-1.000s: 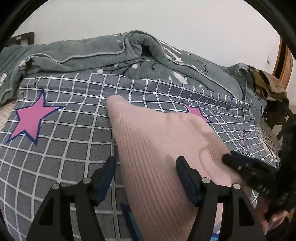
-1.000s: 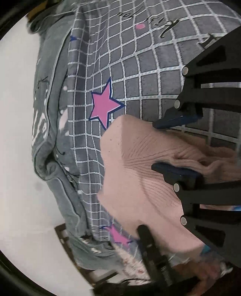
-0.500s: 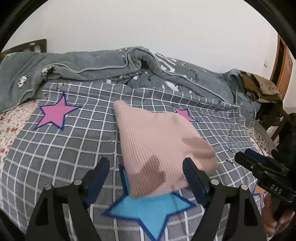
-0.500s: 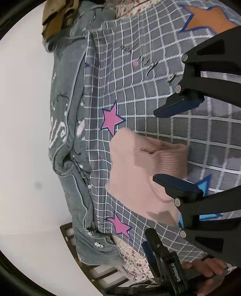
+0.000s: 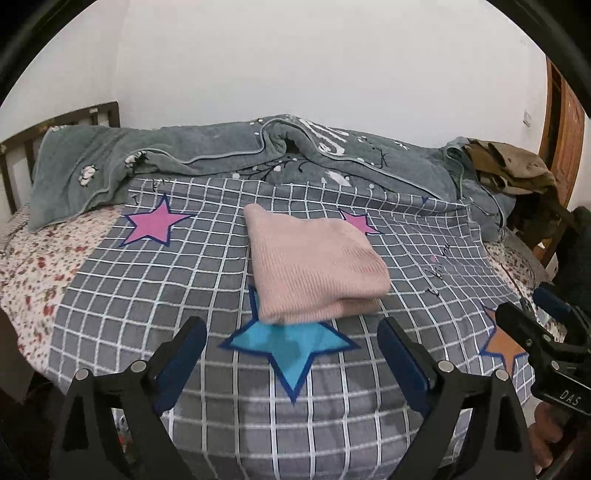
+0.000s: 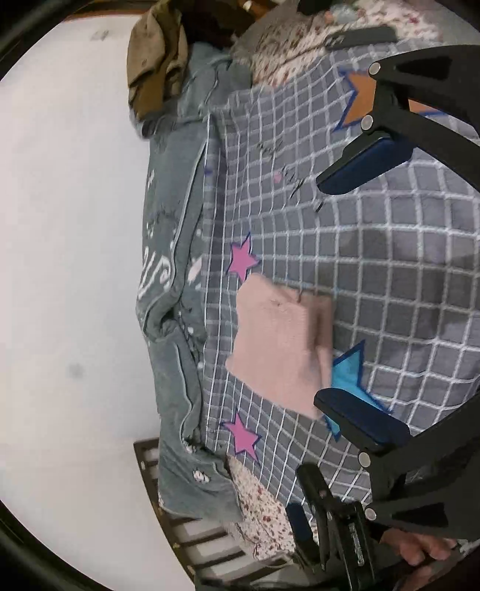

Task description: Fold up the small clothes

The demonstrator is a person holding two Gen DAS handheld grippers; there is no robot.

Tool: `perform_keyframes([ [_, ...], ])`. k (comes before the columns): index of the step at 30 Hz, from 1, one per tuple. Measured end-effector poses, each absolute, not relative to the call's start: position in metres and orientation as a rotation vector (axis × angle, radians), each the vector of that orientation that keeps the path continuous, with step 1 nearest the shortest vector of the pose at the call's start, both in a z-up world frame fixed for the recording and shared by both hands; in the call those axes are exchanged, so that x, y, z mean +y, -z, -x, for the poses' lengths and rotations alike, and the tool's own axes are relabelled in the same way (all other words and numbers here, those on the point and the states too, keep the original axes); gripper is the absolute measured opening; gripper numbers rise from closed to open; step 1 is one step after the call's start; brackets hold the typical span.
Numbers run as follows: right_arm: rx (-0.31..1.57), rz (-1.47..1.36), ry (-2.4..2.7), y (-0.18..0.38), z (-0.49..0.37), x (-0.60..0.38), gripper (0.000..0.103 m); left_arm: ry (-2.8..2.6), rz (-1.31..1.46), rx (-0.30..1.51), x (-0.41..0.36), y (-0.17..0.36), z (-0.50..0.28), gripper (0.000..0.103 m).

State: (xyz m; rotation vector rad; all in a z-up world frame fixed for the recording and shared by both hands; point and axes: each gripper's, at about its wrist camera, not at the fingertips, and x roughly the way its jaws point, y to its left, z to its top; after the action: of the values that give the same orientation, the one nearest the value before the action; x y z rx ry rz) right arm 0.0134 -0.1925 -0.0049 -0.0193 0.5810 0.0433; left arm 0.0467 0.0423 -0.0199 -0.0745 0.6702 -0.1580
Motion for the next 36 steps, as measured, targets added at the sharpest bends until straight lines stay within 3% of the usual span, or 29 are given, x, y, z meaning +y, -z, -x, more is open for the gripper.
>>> perform_keyframes([
  [36, 0.581, -0.033, -0.056, -0.003, 0.03, -0.204, 0.103, 0.092, 0.023, 0.604, 0.039, 0.003, -0.012, 0.097],
])
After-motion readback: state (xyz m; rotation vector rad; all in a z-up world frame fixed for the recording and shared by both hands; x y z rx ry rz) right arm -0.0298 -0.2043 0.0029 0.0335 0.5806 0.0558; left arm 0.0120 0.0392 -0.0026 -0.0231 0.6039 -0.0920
